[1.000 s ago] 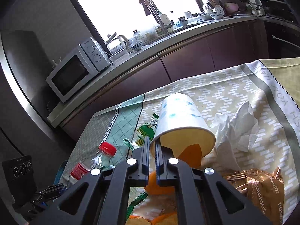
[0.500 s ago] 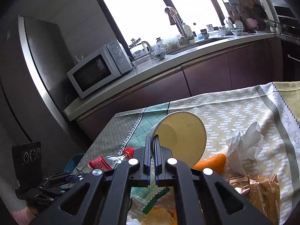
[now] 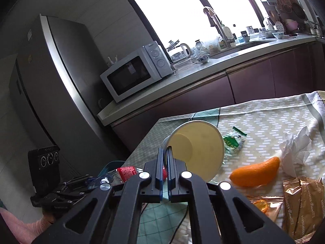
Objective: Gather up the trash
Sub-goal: 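Carry the bottle and paper cup over the blue bin and release both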
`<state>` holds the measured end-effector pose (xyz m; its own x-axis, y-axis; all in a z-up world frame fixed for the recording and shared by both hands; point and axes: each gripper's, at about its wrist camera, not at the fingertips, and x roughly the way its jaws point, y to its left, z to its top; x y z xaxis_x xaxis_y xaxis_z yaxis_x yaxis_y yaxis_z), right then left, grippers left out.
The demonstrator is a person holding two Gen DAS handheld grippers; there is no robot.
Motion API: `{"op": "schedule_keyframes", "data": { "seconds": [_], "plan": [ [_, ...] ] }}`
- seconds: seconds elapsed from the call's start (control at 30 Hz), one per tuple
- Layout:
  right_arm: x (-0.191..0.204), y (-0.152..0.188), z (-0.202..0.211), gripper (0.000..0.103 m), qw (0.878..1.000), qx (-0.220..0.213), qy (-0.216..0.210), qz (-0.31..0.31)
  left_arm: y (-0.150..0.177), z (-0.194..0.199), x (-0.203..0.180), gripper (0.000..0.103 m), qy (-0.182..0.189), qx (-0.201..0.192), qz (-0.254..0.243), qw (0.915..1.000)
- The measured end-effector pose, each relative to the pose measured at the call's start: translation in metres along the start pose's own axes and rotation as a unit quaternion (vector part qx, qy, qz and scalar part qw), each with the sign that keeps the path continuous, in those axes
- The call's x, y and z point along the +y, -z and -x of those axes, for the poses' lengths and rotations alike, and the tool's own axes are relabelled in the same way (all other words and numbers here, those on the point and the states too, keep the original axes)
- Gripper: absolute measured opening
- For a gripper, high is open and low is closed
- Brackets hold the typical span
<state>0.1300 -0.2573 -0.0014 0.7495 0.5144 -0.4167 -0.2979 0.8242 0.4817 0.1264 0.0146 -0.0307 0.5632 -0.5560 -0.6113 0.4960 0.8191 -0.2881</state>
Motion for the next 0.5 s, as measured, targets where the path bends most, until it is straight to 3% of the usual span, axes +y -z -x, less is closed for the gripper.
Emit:
{"op": "schedule_keyframes", "data": {
  "seconds": [0.33, 0.5],
  "plan": [
    [0.043, 0.01, -0.021, 0.002, 0.998, 0.033, -0.056, 0.019, 0.012, 0.048, 0.032, 0.05, -0.022, -0.015, 0.012, 0.9996],
    [0.057, 0.018, -0.04, 0.002, 0.996, 0.054, -0.07, 0.026, 0.025, 0.049, 0.048, 0.05, -0.026, 0.011, 0.019, 0.9994]
  ]
}}
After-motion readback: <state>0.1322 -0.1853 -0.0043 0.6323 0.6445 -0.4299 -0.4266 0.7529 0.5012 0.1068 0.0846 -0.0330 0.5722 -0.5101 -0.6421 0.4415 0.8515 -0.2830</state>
